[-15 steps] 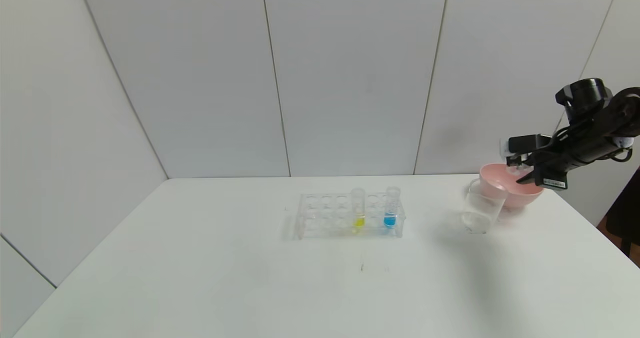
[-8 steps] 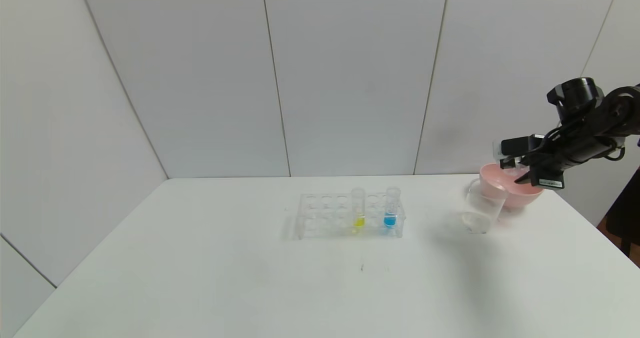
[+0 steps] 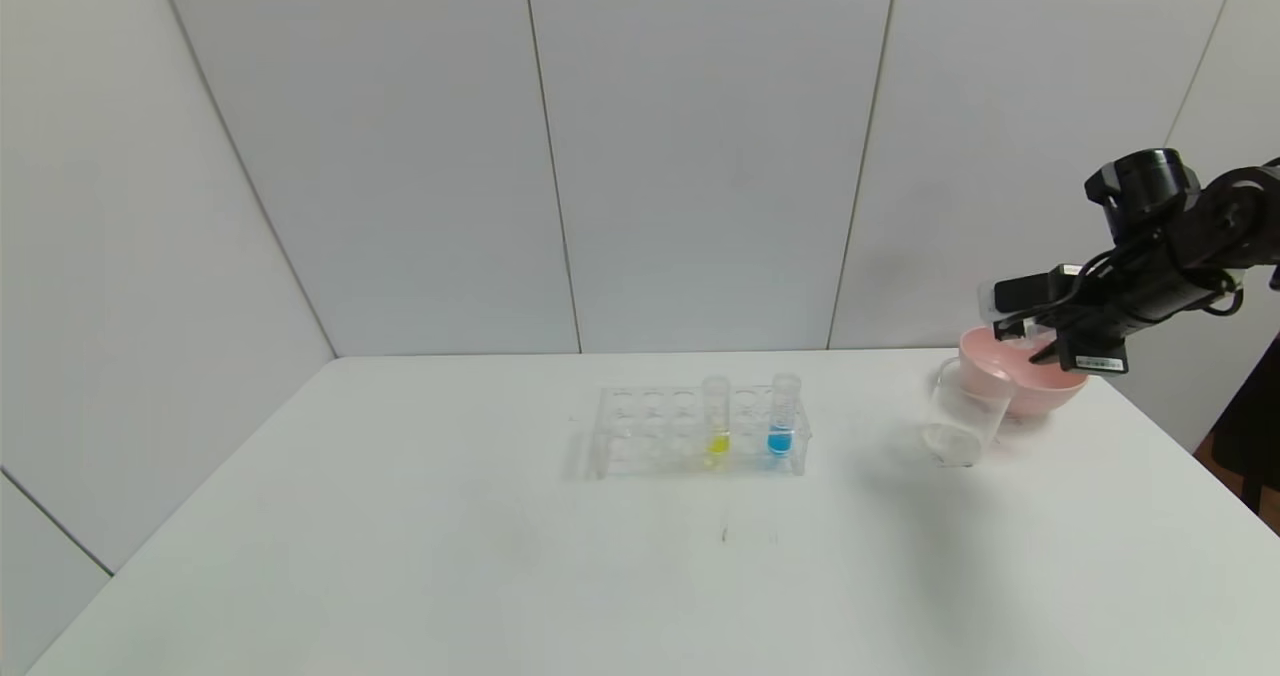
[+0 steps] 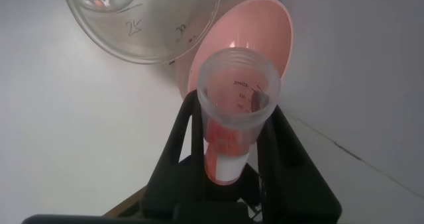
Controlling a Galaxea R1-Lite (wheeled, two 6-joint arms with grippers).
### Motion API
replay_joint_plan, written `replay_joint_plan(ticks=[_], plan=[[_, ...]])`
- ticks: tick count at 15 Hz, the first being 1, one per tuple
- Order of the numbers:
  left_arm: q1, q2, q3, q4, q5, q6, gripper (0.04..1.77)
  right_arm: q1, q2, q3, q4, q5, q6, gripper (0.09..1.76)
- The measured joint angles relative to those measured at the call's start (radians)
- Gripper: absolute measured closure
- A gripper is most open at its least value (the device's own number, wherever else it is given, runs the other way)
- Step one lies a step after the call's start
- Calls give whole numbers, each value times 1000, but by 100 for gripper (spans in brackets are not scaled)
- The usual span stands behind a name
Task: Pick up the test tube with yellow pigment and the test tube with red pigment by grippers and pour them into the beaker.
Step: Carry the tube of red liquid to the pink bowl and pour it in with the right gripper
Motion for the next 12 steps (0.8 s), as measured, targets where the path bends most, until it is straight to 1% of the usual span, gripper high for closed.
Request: replay_joint_plan(ticks=[4,7,12], plan=[[0,0,0,0,0,0,9,13,-7,1,3,-87,-7,133],[0,0,0,0,0,0,9,19,-10,0,1,-95,-7,133],[0,0,0,0,0,0,9,37,-11,-8,9,-150,-9,133]])
